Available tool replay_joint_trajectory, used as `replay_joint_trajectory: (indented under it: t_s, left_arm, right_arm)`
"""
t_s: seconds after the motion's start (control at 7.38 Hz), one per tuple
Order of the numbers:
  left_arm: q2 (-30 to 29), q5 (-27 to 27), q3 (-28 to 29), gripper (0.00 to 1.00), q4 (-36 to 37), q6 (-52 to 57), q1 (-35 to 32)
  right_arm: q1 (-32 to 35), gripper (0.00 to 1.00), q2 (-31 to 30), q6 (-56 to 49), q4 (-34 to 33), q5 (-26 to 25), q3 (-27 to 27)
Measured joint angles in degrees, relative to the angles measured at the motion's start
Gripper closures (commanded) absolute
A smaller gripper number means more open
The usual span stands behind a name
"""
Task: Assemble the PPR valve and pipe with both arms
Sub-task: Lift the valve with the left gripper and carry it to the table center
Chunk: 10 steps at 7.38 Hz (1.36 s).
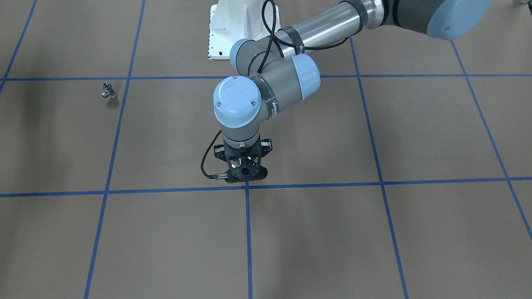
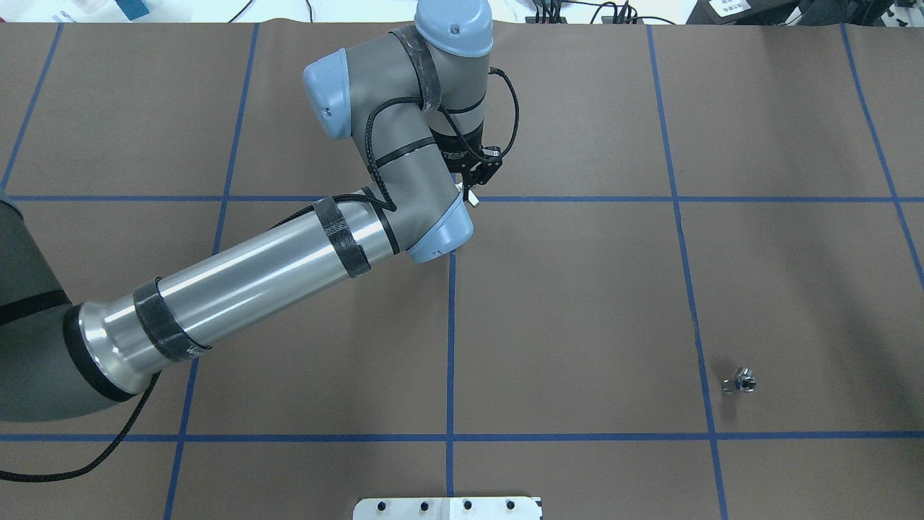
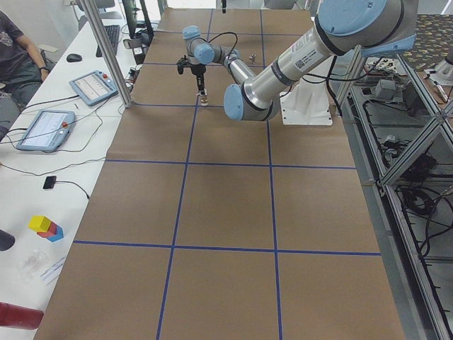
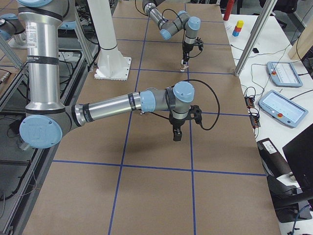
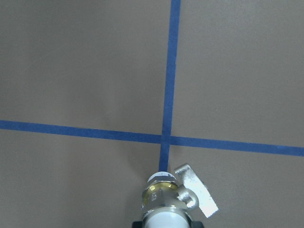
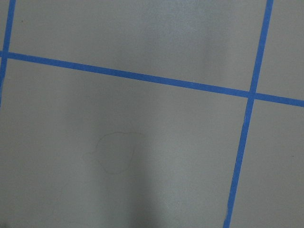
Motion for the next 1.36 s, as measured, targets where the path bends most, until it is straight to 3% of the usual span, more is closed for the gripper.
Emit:
replay_joint_trajectory:
  t_s: [1.36]
  left_arm:
    - [3.56, -4.14, -4.14, 1.0, 0.3, -0.78, 0.79]
  right_arm:
    - [0.03, 0.01, 0.0, 0.02, 0.0, -0.39, 0.01]
